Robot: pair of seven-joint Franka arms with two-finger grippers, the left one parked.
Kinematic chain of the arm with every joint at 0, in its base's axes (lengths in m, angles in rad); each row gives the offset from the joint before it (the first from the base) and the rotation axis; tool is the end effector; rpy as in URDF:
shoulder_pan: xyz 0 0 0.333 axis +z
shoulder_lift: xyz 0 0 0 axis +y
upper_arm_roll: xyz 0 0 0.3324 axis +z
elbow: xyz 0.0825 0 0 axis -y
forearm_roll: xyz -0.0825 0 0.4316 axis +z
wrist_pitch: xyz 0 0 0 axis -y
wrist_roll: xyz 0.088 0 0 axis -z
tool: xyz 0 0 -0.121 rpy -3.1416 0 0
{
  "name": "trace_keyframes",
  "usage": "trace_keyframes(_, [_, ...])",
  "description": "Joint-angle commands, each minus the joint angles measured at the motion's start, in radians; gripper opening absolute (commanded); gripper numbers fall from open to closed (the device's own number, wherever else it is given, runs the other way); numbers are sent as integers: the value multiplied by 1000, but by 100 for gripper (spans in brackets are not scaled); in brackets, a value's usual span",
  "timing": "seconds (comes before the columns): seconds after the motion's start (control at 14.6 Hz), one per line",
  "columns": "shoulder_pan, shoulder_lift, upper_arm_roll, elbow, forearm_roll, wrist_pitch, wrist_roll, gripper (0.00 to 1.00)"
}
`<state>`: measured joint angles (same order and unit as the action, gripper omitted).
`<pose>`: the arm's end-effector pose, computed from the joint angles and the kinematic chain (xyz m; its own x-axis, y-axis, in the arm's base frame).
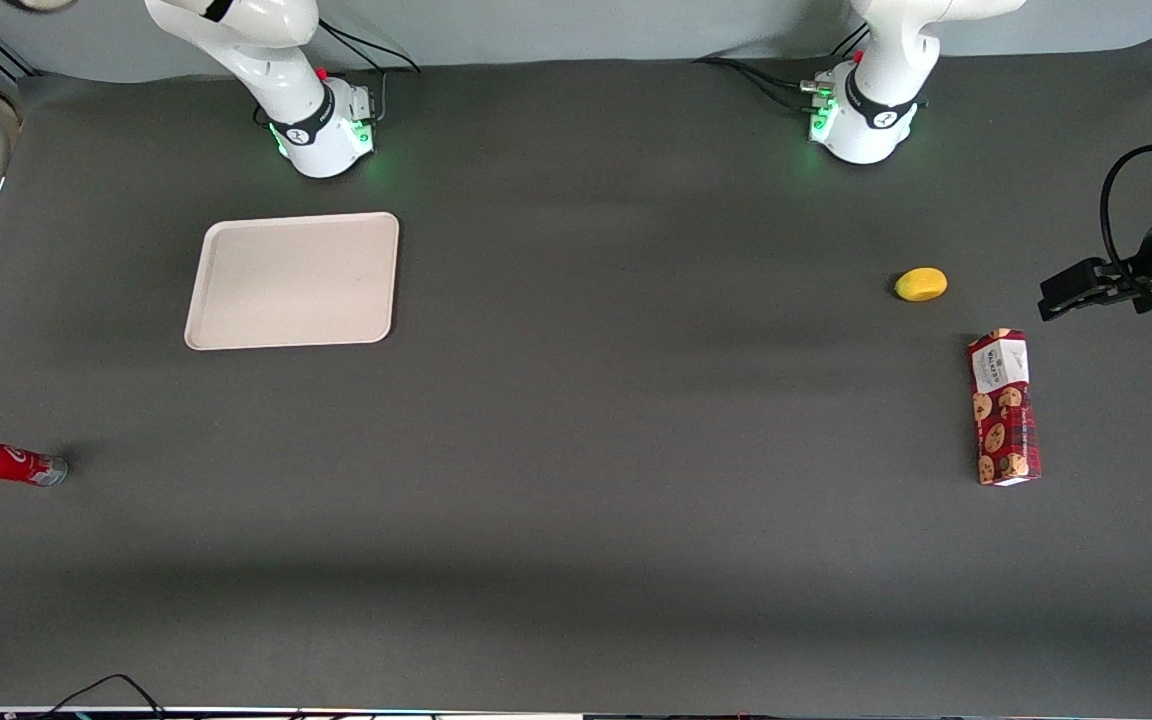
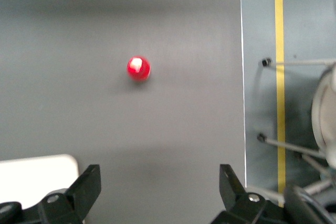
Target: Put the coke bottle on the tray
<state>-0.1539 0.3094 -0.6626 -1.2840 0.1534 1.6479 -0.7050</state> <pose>0.5359 -0.4416 0.6178 0.9949 -0.0763 0.0656 -0.0827 -0.9913 0.1019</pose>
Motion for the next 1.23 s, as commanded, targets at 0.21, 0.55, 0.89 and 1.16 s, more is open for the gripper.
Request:
trace_keyframes(0.21, [102, -260, 14, -51, -187, -209, 116, 100])
trace_keyframes(0.55, [88, -150, 9, -81, -157, 3, 101, 100])
trace_keyframes(0.89, [25, 115, 0, -124, 203, 246, -17, 100])
trace_keyframes(1.16, [45, 211, 0, -179, 228, 347, -13, 100])
